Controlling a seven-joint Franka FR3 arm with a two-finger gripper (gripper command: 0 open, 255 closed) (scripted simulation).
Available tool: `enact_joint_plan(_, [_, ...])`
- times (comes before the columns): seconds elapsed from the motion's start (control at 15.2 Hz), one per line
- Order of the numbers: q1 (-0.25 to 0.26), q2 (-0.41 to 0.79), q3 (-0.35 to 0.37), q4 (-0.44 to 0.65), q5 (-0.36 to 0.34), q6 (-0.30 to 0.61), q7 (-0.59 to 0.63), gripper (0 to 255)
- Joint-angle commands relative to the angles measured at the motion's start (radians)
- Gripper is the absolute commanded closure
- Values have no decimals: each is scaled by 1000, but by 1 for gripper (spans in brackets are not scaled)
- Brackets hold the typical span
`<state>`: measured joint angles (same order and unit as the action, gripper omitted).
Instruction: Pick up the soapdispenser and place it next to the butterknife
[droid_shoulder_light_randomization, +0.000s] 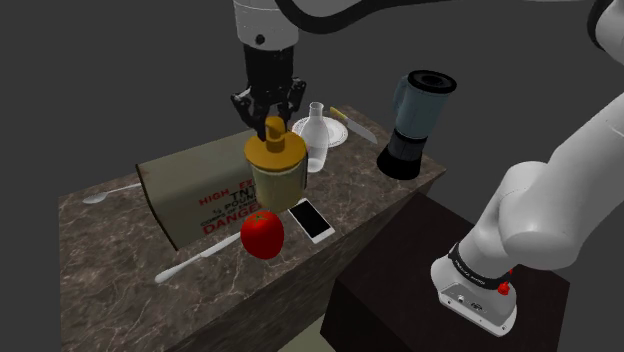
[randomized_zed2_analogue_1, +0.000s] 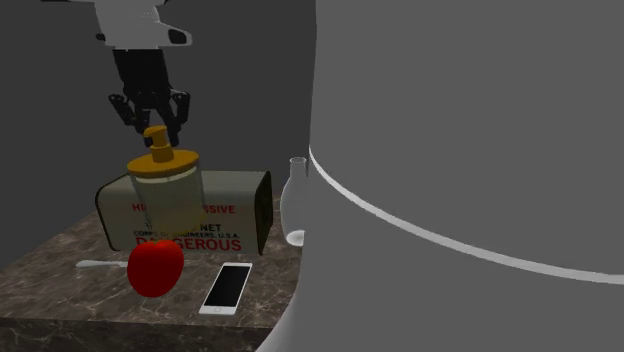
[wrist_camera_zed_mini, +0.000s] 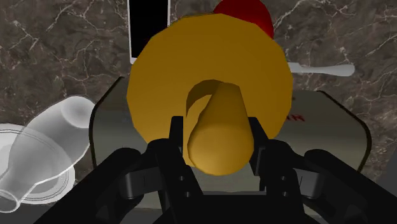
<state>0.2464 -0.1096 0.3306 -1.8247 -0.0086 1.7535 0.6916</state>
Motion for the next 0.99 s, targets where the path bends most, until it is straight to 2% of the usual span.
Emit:
enact_joint_plan(0.0, [19, 48, 28, 33, -15, 12, 53, 255])
enact_joint_plan(0.46, [105, 227, 110, 175, -93, 25, 233, 255])
enact_joint_plan(0.92, [236, 454, 148, 399, -203, -8, 396, 255])
